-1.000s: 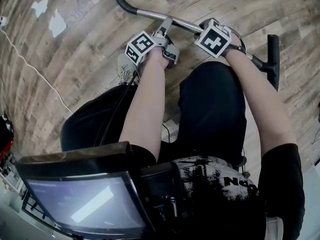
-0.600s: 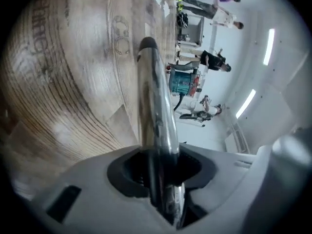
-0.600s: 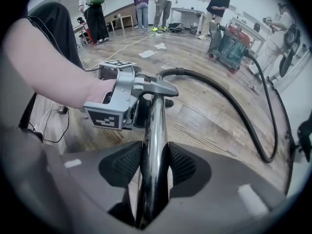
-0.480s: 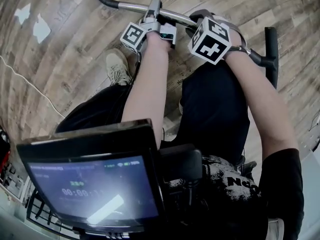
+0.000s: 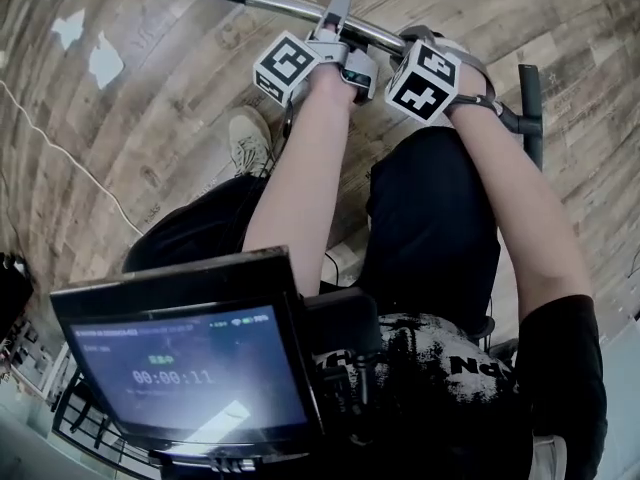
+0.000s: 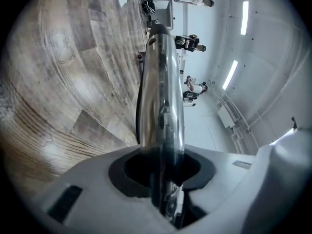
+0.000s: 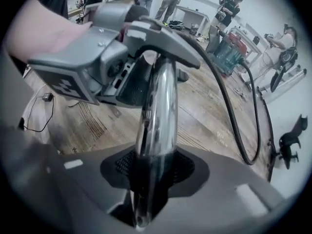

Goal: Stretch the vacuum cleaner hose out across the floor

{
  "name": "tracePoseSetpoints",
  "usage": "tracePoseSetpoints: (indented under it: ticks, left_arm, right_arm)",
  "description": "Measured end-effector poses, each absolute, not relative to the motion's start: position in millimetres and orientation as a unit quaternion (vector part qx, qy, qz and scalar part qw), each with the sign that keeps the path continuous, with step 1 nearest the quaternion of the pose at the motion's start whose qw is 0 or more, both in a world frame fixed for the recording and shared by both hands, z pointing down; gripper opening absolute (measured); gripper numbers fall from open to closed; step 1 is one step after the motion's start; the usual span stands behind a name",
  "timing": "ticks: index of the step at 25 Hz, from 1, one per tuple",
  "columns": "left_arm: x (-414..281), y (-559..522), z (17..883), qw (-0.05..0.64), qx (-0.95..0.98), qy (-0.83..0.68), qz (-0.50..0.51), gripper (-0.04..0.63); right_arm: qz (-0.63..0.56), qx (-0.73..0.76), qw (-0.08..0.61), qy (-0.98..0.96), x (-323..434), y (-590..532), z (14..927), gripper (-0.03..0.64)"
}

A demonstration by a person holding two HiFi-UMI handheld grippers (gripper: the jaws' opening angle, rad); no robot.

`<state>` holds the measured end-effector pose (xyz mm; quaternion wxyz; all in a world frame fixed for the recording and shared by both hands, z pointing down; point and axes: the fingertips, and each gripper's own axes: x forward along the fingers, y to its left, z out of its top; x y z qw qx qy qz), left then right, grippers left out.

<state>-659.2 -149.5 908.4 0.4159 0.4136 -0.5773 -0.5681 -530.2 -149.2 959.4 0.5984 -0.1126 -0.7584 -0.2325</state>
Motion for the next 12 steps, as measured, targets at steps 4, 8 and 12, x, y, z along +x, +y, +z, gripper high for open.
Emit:
tracePoseSetpoints:
  ticks: [4, 8, 12]
  left_arm:
    - [-659.5, -156.1, 902.5, 0.418, 0.430, -0.582, -0.550, 0.124]
    - [-663.9, -154.5, 903.0, 0.421, 0.451, -0.594, -0.517, 0.124]
    - [-701.6, -147.5, 894.5, 0.388, 0.439, -0.622, -0.519, 0.082]
  right_arm:
    - [-0.240, -0.086, 0.587, -0.769, -541.0, -159.3, 970.2, 0.101]
    - [-0.208, -0.084, 0.573, -0.789, -548.4, -152.7, 973.3, 0.089]
    - [-0.183, -0.088, 0.565, -0.800, -554.0, -138.5, 970.4, 0.091]
